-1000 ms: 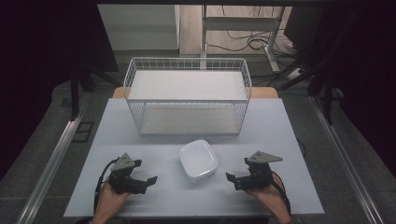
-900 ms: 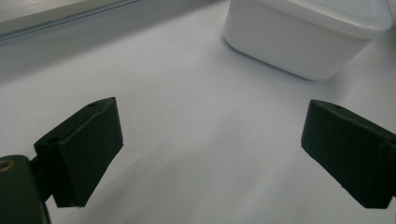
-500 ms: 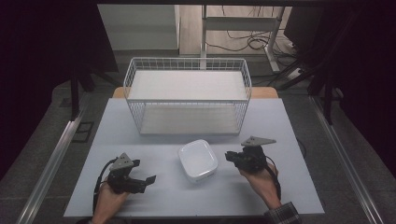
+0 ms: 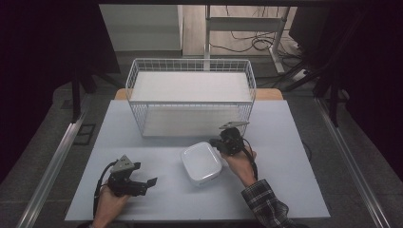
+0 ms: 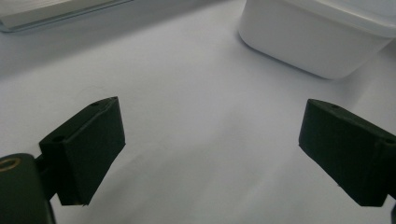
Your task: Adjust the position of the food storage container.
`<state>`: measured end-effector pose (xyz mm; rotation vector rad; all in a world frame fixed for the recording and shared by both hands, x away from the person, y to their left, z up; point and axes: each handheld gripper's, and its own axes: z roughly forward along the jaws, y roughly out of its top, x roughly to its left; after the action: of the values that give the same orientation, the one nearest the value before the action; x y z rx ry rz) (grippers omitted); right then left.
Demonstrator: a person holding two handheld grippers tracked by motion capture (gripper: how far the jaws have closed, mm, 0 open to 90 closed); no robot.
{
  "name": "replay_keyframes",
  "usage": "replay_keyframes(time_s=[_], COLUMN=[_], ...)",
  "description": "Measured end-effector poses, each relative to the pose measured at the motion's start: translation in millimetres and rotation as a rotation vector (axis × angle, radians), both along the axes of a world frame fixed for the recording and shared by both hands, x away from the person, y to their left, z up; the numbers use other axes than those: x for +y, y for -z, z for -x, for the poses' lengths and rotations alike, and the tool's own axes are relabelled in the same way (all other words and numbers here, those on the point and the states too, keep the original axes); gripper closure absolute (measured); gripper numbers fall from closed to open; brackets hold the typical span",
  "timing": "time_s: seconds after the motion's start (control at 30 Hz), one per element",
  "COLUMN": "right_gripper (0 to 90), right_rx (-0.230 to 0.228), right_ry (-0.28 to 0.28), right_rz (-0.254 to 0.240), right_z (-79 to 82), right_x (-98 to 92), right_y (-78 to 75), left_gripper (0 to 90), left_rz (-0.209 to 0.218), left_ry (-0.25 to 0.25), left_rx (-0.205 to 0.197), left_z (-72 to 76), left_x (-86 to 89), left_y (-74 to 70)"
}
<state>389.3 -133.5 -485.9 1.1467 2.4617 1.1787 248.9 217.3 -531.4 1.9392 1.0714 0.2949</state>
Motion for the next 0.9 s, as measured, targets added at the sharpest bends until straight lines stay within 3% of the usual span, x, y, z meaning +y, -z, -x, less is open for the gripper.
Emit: replay_keyframes(time_s=[0.2, 0.27, 0.3, 0.37, 0.5, 0.63, 0.67, 0.7, 0.73, 0.77, 0.83, 0.87, 0.9], right_gripper=[89.2, 89.2, 89.2, 89.2, 89.1, 89.0, 89.0, 89.0, 88.9, 88.9, 88.8, 88.7, 88.7], right_rx=[0.006, 0.017, 0.017, -0.007, -0.031, -0.035, -0.029, -0.029, -0.021, -0.021, -0.003, 0.018, 0.018], right_ry=[-0.050, -0.115, -0.115, -0.137, -0.113, -0.088, -0.074, -0.074, -0.065, -0.065, -0.065, -0.072, -0.072], right_rz=[-0.007, -0.009, -0.009, 0.017, -0.005, -0.032, -0.037, -0.037, -0.035, -0.035, -0.033, -0.023, -0.023], right_z=[-0.2, 5.2, 5.2, 11.4, 21.4, 40.7, 52.3, 52.3, 62.7, 62.7, 71.6, 79.7, 79.7], right_x=[21.5, 35.6, 35.6, 39.9, 22.3, -6.4, -19.5, -19.5, -29.4, -29.4, -35.6, -36.6, -36.6], right_y=[-0.5, -1.1, -1.1, -2.4, -10.5, -15.3, -13.0, -13.0, -9.3, -9.3, -5.2, 1.3, 1.3], left_gripper=[6.6, 6.6, 6.6, 7.0, 6.5, 10.3, 18.6, 18.6, 31.4, 31.4, 45.3, 59.8, 59.8], left_rz=[0.008, 0.009, 0.006, 0.000, -0.039, -0.024, -0.024, -0.026, -0.023, -0.018, -0.017, -0.027, -0.028], left_ry=[-0.019, -0.027, -0.031, -0.036, -0.052, -0.095, -0.101, -0.097, -0.097, -0.087, -0.049, -0.025, -0.005], left_rx=[-0.004, -0.001, -0.001, 0.010, 0.012, 0.015, 0.013, 0.009, 0.009, 0.009, 0.015, 0.019, 0.022], left_z=[-0.6, -1.1, -1.4, -2.5, -7.5, -20.9, -24.7, -28.9, -32.7, -36.4, -43.9, -48.3, -51.0], left_x=[4.1, 5.7, 6.4, 6.9, 5.6, 5.7, 4.7, 3.6, 1.6, -0.9, -8.2, -14.6, -18.5], left_y=[-0.5, -0.6, -0.6, -1.2, -5.4, -9.1, -10.0, -10.9, -11.6, -12.1, -12.9, -13.5, -13.7])
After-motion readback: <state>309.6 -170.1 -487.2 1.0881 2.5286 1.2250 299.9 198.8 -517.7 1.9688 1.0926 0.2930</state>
